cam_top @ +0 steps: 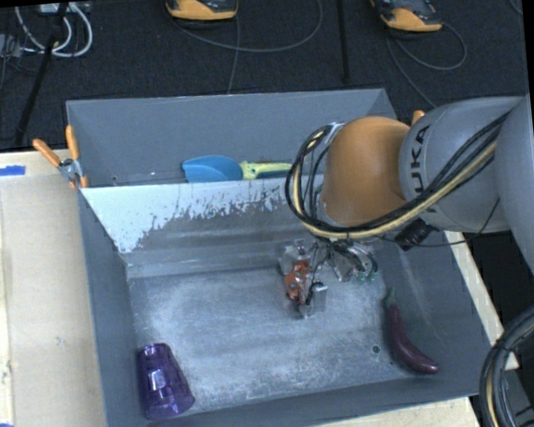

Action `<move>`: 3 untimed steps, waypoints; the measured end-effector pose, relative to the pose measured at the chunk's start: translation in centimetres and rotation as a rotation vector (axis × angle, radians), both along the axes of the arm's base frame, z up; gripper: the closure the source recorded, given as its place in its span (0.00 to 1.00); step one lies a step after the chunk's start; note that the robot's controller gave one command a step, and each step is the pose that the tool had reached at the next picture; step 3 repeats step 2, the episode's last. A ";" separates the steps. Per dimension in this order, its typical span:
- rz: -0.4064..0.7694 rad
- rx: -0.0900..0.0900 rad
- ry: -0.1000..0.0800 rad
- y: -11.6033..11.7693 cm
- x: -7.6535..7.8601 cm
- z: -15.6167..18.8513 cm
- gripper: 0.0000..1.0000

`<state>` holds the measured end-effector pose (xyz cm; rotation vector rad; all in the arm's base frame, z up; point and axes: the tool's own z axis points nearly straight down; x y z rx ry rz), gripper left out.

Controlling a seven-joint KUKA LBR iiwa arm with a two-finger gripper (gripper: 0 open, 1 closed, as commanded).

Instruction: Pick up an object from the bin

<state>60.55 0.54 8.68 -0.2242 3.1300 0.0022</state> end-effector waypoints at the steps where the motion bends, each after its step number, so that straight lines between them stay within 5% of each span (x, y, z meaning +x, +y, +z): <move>1: 0.000 0.000 0.000 0.0 0.0 0.0 1.00; 2: -0.033 -0.001 0.004 -1.1 -1.4 20.8 1.00; 3: -0.033 -0.001 0.004 -1.1 -1.4 20.8 1.00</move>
Offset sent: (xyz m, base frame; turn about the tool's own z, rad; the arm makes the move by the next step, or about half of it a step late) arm -0.0158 -0.0138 0.2343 0.0358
